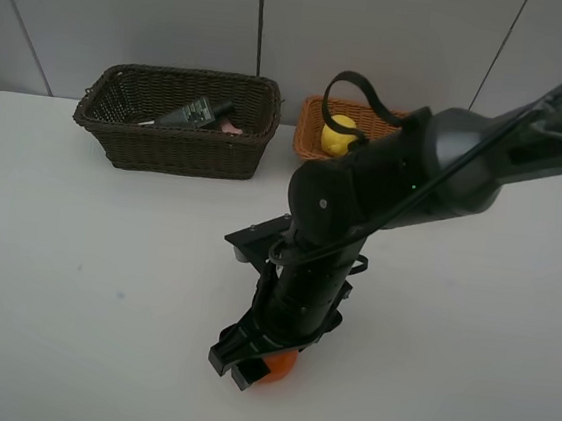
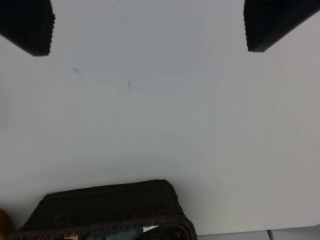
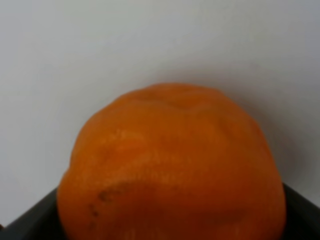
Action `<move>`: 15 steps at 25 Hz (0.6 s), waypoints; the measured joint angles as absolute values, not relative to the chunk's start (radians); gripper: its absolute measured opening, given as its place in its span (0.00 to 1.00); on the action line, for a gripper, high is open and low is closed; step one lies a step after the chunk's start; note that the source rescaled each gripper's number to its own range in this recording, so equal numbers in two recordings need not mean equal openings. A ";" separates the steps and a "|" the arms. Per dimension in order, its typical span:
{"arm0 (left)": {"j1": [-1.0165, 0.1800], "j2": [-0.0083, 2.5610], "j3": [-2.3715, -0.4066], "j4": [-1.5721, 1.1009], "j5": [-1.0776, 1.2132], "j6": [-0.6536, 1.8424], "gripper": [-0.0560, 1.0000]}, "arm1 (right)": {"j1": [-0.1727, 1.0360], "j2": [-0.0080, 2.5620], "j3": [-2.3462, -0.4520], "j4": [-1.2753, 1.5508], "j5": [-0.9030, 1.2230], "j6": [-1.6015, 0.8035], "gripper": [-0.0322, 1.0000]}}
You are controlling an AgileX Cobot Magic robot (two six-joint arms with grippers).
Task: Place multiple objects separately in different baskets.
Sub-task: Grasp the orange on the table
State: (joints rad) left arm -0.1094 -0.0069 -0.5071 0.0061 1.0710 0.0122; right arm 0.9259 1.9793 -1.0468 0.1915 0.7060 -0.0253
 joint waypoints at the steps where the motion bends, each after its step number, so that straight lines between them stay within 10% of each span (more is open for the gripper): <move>1: -0.109 -0.007 -0.507 0.006 1.071 0.012 1.00 | 0.926 1.979 -1.047 0.189 0.705 -0.026 0.61; 15: -0.109 -0.007 -0.507 0.006 1.071 0.012 1.00 | 0.926 1.960 -1.048 0.109 0.718 -0.027 0.56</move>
